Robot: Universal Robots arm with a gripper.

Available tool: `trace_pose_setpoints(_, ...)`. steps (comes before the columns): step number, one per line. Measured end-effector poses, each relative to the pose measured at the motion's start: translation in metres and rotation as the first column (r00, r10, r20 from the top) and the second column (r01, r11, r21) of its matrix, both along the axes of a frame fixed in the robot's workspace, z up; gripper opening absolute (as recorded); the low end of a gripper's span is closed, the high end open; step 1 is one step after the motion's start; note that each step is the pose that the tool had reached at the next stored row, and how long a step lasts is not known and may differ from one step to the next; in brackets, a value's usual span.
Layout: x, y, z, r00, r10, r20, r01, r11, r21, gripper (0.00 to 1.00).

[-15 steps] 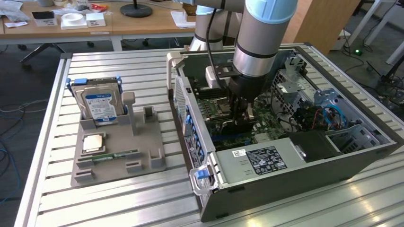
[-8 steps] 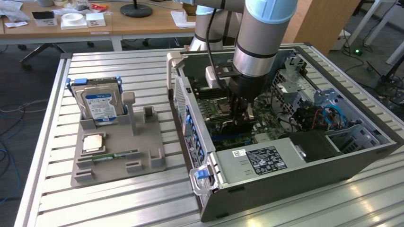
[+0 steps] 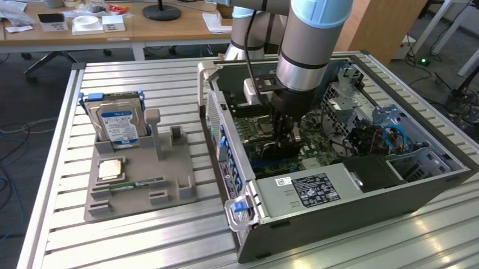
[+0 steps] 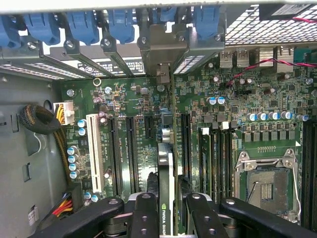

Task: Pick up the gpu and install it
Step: 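Insert the gpu into the slot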

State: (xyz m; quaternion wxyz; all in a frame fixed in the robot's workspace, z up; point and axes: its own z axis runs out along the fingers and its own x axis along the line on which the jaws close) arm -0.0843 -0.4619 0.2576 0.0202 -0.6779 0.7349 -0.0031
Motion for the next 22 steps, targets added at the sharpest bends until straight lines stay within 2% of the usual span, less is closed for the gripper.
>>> trace_pose_setpoints(22, -0.0011, 0.0000, -0.0020, 1.0000, 0.000, 0.0000, 0.000, 1.0000, 0.0014, 0.26)
